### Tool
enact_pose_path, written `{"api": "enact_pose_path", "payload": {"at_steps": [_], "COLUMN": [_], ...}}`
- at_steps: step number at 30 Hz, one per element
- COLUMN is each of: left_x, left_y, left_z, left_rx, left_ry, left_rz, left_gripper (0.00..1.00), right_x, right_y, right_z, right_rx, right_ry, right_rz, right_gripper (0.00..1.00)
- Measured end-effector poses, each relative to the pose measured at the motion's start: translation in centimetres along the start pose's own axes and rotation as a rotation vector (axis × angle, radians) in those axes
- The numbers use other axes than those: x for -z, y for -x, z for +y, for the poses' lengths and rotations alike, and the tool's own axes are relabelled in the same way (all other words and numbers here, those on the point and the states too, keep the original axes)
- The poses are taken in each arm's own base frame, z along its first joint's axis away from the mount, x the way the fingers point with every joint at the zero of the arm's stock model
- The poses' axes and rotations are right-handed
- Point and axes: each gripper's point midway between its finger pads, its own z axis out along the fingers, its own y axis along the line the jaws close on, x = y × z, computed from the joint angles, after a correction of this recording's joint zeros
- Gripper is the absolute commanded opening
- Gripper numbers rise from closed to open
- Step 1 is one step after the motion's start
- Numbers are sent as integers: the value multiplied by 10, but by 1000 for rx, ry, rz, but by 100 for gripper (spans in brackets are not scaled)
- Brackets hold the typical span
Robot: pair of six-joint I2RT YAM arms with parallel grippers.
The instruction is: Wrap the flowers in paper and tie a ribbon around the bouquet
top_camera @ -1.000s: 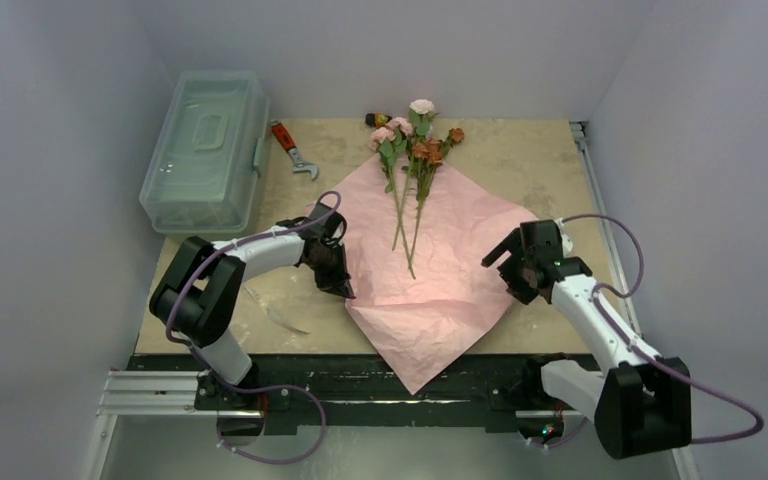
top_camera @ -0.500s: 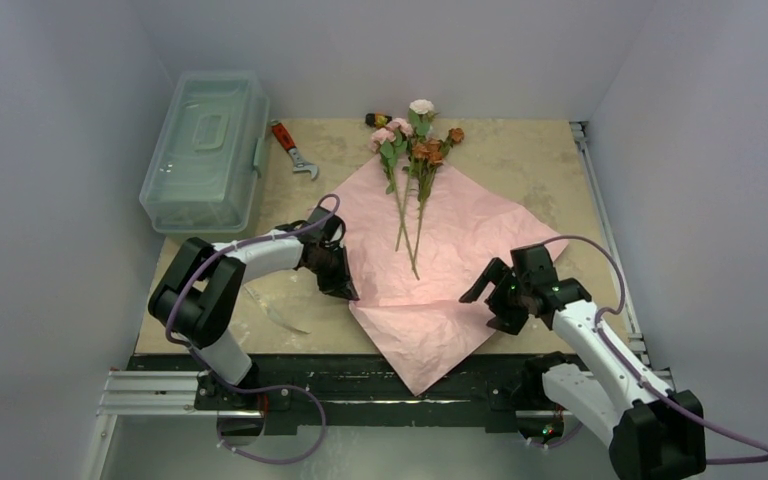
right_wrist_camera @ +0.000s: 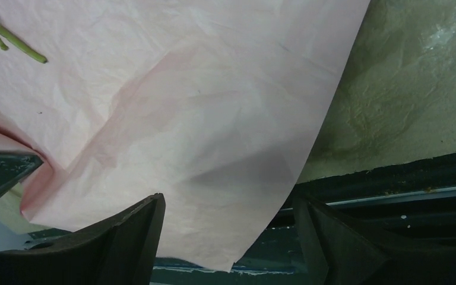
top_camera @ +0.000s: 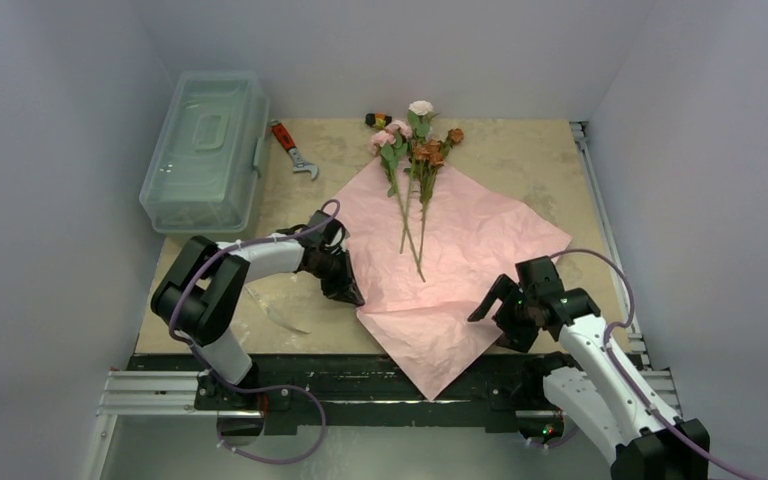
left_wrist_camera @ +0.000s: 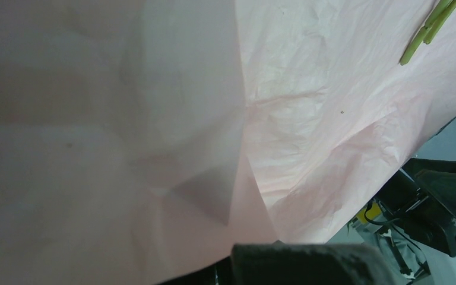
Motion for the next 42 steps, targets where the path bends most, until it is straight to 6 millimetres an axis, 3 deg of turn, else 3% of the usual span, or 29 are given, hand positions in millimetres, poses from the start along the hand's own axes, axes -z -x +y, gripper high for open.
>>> {"api": "enact_pose_path", "payload": {"at_steps": [7, 16, 22, 27, 31, 33, 37, 40, 42], "left_x": [-3, -4, -3, -1, 0, 2, 9, 21, 28], "left_y": [-4, -5, -4, -5, -6, -5, -2, 5, 8], "left_z": [-4, -5, -3, 0, 4, 6, 13, 16, 21], "left_rx": [9, 16, 25, 35, 30, 27, 3, -35, -58], "left_ry": [-31, -47, -46, -35, -15, 11, 78, 130, 170], "left_rz": [34, 47, 49, 55, 59, 59, 47, 4, -22], "left_gripper": [0, 0, 0, 0, 0, 12, 53, 65, 66], "right_x": [-12, -21, -16, -4, 3, 7, 10, 10, 11], "right_y": [-15, -11, -3, 4, 5, 5, 7, 10, 12], "right_z": [-20, -13, -1, 12, 16, 18, 24, 27, 31], "right_rx": [-38, -104, -140, -156, -156, -157, -160, -169, -173], "right_ry": [-39, 10, 45, 84, 85, 84, 77, 49, 29], "right_rz": [39, 5, -22, -46, -46, -40, -29, -13, -3], "right_gripper": [86, 68, 36, 30, 10, 4, 0, 0, 0]}}
